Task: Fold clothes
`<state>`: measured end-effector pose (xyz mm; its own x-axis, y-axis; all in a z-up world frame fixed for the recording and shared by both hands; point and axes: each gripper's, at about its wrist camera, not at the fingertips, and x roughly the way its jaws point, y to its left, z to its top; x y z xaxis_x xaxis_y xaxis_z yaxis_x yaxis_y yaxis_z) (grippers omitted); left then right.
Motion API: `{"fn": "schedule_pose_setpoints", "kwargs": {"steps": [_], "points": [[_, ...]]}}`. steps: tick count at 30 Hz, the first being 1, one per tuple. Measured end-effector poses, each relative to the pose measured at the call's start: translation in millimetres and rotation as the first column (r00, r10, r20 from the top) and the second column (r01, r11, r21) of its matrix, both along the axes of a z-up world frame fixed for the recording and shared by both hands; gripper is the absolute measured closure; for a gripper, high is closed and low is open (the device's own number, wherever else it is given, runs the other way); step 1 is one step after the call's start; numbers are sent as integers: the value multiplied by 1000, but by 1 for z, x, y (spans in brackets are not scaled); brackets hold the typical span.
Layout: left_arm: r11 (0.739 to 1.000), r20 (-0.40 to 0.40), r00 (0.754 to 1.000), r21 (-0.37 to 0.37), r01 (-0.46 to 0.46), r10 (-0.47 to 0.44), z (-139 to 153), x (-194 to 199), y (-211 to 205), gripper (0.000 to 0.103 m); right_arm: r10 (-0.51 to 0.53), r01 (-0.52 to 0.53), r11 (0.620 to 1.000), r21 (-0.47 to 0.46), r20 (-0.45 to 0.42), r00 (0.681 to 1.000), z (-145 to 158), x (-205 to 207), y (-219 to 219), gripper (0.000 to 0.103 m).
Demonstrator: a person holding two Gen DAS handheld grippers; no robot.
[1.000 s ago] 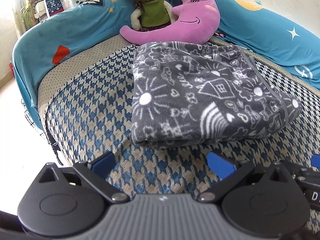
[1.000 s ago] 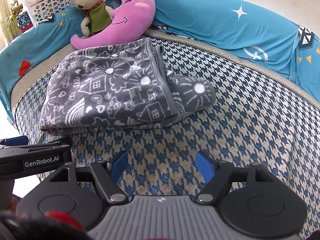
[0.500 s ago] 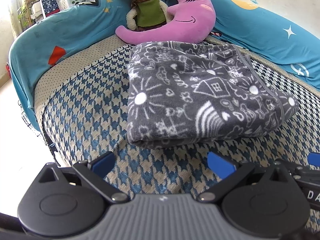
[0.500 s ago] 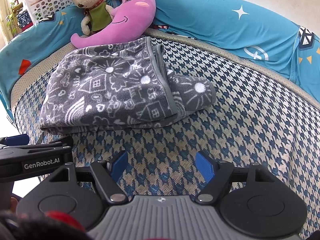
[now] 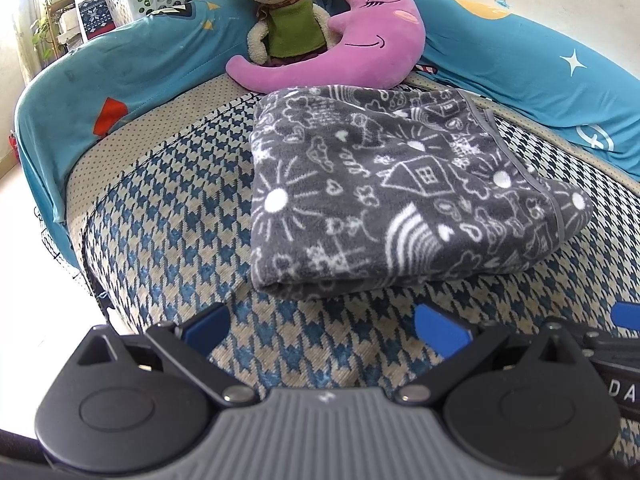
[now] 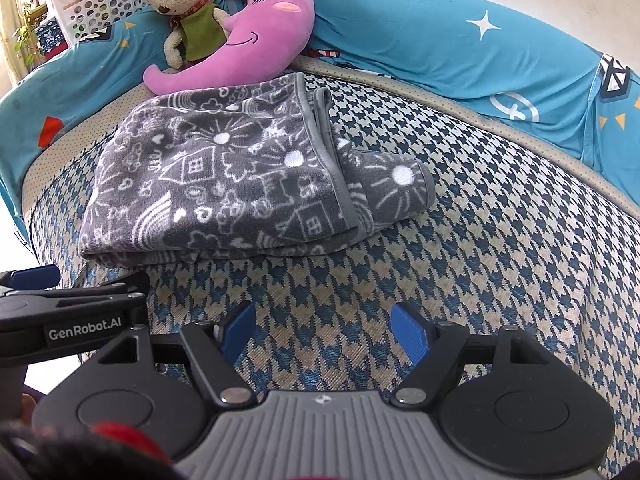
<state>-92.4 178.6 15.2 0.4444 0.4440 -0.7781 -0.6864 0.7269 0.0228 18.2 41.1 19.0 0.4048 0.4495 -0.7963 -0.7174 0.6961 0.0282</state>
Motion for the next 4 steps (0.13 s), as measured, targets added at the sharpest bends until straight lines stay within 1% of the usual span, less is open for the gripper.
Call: {"fn": "schedule_pose_setpoints", "kwargs": {"steps": [4], "points": [[1000,3,1000,1,7,-7,0,0,-1,0,-1,1,1000,2,0,1000,1,0,-1,28]]}}
